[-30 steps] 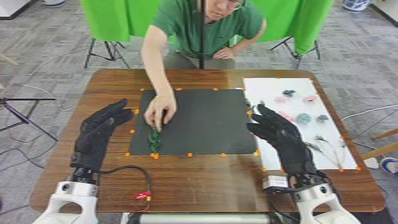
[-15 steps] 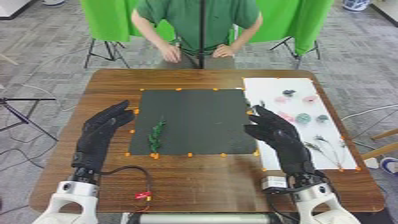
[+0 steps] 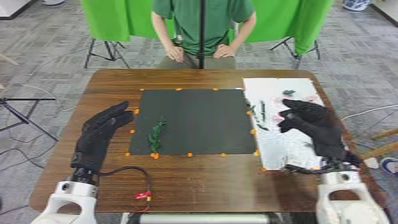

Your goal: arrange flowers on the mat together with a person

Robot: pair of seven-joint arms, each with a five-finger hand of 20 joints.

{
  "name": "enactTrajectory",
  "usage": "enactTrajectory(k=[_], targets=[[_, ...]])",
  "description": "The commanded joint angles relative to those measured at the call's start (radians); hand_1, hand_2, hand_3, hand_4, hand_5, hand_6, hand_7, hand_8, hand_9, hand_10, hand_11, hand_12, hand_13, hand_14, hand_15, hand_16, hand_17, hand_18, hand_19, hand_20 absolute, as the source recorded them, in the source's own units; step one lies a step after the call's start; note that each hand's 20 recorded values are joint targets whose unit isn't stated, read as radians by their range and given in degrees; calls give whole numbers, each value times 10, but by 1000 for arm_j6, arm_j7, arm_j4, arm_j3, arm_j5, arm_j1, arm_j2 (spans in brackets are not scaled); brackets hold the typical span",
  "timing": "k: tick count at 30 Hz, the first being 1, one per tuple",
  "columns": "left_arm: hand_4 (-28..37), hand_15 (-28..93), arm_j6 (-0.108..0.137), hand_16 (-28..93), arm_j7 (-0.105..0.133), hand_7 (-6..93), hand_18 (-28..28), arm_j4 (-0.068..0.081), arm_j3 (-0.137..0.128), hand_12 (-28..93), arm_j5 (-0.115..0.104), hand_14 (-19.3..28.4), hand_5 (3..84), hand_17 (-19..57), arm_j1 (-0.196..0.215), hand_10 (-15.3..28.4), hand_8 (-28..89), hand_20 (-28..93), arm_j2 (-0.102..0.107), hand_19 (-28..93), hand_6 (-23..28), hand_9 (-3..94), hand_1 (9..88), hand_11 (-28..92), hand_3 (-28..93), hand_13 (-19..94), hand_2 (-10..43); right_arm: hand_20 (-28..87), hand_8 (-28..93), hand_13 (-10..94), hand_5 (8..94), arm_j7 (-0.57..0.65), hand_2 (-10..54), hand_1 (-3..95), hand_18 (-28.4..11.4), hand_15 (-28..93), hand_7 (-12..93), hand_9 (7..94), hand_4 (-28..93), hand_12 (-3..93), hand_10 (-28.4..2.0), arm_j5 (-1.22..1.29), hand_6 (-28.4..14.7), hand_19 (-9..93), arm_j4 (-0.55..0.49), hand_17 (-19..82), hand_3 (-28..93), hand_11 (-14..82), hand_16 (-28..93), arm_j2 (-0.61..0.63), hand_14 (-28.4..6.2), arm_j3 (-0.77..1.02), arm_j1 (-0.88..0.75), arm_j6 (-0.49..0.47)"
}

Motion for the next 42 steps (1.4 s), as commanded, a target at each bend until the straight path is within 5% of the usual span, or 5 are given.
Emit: enactTrajectory(k=[1,10,14,17,42], targets=[[-171,161,-11,54,-21,112,148,-4,-4,146,11,174,445,17,18,126,-57,190,0,117,37,440,298,172,615,338,-72,392,-105,803,644,156,-95,444,-95,309,179,746,-282,175,-128,-436,-17,675,-54,599,642,182,205,168,-78,132,0,51],[-167,159,-7,53,-28,114,148,-8,-7,145,12,174,445,15,19,125,-58,190,1,119,36,439,301,172,615,336,-72,287,-105,837,679,295,-95,488,-91,350,184,779,-283,188,-114,-662,-6,800,-55,606,517,206,223,255,-64,177,-45,-26],[-165,159,-5,53,-27,113,148,-11,-8,145,13,174,445,15,27,125,-58,189,2,119,37,438,304,172,612,336,-70,221,-103,857,697,320,-95,749,-88,359,180,803,11,194,-113,-754,-7,837,-37,616,-180,213,233,270,-62,204,-58,-98],[-163,159,-6,53,-26,113,148,-11,-7,145,14,175,445,15,29,126,-57,189,3,119,37,438,304,172,614,336,-72,217,-101,867,709,347,-95,759,-86,361,172,810,77,192,-112,-777,-9,841,-16,621,-255,212,239,280,-61,202,-55,-117],[-160,155,-27,56,-45,111,148,-14,-9,146,15,175,442,14,29,125,-57,189,6,117,37,434,305,169,612,332,-72,214,-101,936,781,462,-95,707,-81,364,160,885,287,184,-113,-823,-8,912,137,654,-283,202,265,299,-45,121,15,-142]])
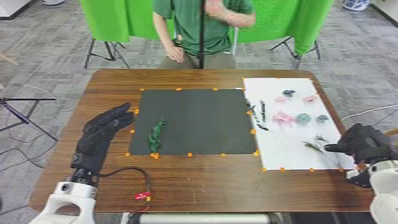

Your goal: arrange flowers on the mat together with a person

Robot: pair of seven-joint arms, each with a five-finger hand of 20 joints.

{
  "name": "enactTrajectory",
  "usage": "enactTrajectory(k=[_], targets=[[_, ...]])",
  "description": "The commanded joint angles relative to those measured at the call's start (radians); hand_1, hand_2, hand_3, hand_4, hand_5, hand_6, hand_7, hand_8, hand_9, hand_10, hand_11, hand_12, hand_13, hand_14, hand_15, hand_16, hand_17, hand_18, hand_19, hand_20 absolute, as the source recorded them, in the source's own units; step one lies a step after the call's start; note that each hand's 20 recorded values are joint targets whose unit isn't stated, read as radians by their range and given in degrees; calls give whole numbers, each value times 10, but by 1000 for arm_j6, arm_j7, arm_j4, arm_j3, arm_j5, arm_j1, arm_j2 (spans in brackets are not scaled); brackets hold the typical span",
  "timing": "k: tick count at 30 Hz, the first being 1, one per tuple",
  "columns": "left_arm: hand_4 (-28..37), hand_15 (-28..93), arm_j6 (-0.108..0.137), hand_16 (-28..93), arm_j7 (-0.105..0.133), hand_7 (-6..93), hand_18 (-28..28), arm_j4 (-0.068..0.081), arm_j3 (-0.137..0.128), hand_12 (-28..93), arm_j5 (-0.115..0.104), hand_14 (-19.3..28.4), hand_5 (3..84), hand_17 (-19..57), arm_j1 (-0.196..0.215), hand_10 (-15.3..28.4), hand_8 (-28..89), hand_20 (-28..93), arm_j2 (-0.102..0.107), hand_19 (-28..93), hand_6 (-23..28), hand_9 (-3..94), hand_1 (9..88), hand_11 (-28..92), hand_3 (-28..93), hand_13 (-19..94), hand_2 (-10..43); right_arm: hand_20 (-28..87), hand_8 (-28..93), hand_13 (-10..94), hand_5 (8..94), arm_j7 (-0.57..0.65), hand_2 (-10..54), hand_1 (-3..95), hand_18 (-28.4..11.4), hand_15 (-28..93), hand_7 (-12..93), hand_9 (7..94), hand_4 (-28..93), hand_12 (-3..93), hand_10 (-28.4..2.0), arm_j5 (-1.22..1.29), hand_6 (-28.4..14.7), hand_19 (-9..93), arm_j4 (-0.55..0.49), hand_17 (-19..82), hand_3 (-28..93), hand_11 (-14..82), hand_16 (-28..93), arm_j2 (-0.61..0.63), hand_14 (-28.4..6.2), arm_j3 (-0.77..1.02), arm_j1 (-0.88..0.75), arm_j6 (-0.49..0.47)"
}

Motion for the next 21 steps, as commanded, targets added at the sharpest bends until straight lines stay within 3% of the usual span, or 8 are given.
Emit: enactTrajectory(k=[1,6,10,16,21], targets=[[-160,155,-16,56,-19,111,148,0,-1,146,6,174,441,14,17,125,-57,189,0,117,36,434,304,169,612,332,-72,215,-100,937,783,-5,-95,708,-82,369,161,886,311,185,-113,-37,-7,913,45,655,-283,202,264,3,-43,-31,11,17],[-160,155,-20,56,-20,112,148,3,0,146,6,174,440,14,14,125,-56,189,-3,117,36,434,306,169,609,331,-71,245,-87,937,797,-2,-95,720,-86,402,172,900,419,183,-108,-25,1,925,71,658,-278,203,247,2,-39,-52,16,68],[-161,155,-17,56,-19,111,148,2,-1,146,5,174,441,14,17,125,-57,189,-6,116,36,434,304,169,610,332,-71,339,60,937,851,10,-95,826,-95,486,168,935,270,183,-101,16,1,932,72,686,-283,231,209,-8,-27,-58,12,142],[-161,154,-20,56,-24,111,148,2,0,146,5,175,439,14,18,126,-56,189,-10,116,36,434,303,169,610,331,-70,421,84,937,893,48,-95,866,-101,554,185,937,357,163,-98,84,11,932,34,713,-281,324,191,-28,-21,-67,2,235],[-162,154,-31,57,-29,109,148,3,1,145,7,175,440,13,14,126,-56,189,-12,116,37,433,300,168,612,331,-70,432,89,937,899,101,-95,871,-102,572,192,937,377,165,-98,167,13,932,-29,716,-282,347,192,-48,-21,-82,1,283]])
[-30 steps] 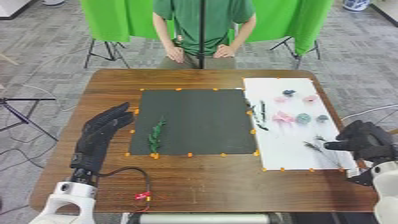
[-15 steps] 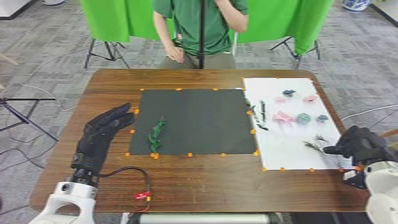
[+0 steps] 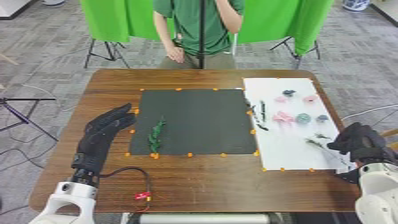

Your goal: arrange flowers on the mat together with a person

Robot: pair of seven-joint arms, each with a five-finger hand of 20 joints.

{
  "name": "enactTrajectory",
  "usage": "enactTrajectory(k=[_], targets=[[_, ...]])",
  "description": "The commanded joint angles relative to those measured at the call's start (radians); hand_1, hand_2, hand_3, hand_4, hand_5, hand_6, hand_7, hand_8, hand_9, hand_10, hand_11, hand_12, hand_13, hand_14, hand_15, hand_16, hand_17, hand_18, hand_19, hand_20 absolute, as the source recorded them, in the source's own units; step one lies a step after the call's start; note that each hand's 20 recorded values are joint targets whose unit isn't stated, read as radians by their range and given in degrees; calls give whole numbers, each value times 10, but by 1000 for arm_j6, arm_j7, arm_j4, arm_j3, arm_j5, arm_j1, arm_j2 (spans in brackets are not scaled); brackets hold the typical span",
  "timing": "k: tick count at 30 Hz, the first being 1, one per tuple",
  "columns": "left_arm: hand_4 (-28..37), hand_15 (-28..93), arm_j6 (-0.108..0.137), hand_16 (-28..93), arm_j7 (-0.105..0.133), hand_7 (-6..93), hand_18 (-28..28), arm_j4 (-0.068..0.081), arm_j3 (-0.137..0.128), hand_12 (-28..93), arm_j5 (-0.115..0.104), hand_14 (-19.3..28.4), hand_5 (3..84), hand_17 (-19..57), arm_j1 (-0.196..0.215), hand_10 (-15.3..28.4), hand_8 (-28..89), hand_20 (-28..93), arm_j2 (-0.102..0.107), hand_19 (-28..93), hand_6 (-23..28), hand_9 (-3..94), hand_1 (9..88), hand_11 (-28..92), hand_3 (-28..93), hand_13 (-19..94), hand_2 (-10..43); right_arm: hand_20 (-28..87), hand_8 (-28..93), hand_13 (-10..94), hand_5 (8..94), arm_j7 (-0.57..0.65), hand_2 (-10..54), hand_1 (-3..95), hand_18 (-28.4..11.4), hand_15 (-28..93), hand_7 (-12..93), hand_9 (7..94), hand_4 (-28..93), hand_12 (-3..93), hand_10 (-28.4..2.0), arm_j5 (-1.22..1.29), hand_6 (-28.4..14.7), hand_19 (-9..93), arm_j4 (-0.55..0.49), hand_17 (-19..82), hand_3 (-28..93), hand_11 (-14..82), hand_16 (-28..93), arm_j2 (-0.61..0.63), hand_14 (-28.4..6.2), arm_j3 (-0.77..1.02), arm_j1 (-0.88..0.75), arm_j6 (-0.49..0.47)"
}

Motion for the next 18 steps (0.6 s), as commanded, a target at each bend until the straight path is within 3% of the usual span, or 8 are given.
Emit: enactTrajectory(k=[1,10,18], targets=[[-162,154,-25,57,-21,108,148,3,0,145,6,175,439,13,15,126,-56,189,-12,116,37,433,301,168,612,330,-70,434,89,937,900,84,-95,872,-103,575,192,937,377,166,-99,93,13,932,-109,716,-282,351,192,-43,-21,-24,-10,69],[-163,152,-34,57,-26,106,148,8,-16,146,7,176,438,12,12,126,-55,188,-15,115,37,431,296,166,614,328,-72,453,90,937,904,96,-95,871,-106,588,195,937,387,169,-99,93,13,932,-236,716,-283,368,196,-149,-20,-202,86,81],[-165,151,-25,58,-25,104,148,12,-32,147,11,177,436,11,4,127,-54,187,-8,113,38,430,294,165,614,327,-74,468,90,937,906,53,-95,873,-107,593,195,937,390,169,-98,20,13,932,-192,718,-283,374,197,-332,-18,-415,210,29]])
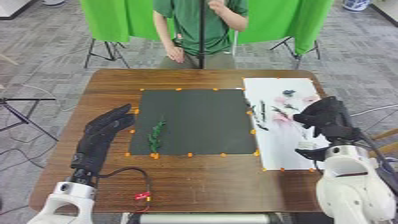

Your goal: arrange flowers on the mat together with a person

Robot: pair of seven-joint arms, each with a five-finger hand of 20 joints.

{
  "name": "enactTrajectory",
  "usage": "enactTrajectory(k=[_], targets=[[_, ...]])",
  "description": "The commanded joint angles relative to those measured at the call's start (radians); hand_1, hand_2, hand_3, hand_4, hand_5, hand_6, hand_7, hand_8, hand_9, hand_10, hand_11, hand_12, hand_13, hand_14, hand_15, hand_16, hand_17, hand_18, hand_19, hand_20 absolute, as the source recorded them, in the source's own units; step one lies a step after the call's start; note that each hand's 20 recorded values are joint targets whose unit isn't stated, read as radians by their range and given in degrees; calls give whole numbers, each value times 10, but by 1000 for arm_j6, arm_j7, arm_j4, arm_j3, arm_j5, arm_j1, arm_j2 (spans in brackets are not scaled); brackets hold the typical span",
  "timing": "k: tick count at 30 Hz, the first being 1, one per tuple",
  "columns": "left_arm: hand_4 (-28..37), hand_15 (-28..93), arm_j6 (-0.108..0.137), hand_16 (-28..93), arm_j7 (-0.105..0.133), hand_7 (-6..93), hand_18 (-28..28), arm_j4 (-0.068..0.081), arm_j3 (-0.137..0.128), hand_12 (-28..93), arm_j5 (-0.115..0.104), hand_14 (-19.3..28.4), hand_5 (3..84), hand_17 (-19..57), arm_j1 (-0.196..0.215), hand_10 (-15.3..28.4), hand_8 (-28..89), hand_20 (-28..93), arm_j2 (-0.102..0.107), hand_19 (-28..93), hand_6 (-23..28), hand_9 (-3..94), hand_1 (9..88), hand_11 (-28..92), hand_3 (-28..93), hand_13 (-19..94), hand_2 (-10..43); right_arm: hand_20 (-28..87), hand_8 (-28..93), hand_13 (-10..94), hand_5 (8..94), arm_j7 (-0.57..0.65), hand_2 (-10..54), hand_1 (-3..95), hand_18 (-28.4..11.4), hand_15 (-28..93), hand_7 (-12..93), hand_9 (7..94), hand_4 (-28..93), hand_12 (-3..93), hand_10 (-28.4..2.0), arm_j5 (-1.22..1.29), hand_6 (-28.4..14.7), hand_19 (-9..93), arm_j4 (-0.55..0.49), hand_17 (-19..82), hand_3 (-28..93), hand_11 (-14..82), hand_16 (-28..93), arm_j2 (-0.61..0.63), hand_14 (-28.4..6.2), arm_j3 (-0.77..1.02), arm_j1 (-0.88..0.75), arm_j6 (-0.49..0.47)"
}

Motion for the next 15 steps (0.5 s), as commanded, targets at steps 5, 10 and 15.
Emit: enactTrajectory(k=[5,10,15], targets=[[-165,149,7,58,-16,102,148,9,-24,148,8,176,436,11,5,127,-53,187,9,113,38,429,292,164,615,327,-75,475,91,937,907,-106,-95,875,-109,596,194,937,391,167,-98,-129,13,932,84,718,-283,377,197,-302,-18,-258,139,-77],[-166,147,3,59,-20,103,148,15,-24,148,11,176,436,10,-6,127,-53,187,12,112,38,428,293,162,614,326,-75,478,92,937,909,-143,-95,875,-110,598,194,937,391,166,-98,-198,14,932,161,719,-283,379,197,-378,-17,-302,158,-58],[-165,147,17,60,-29,103,149,26,-38,148,6,176,435,10,-3,127,-53,187,14,112,37,427,291,161,615,326,-76,482,91,937,909,-155,-95,875,-111,600,194,937,393,165,-98,-240,14,932,231,719,-283,381,196,-417,-16,-337,175,-46]])
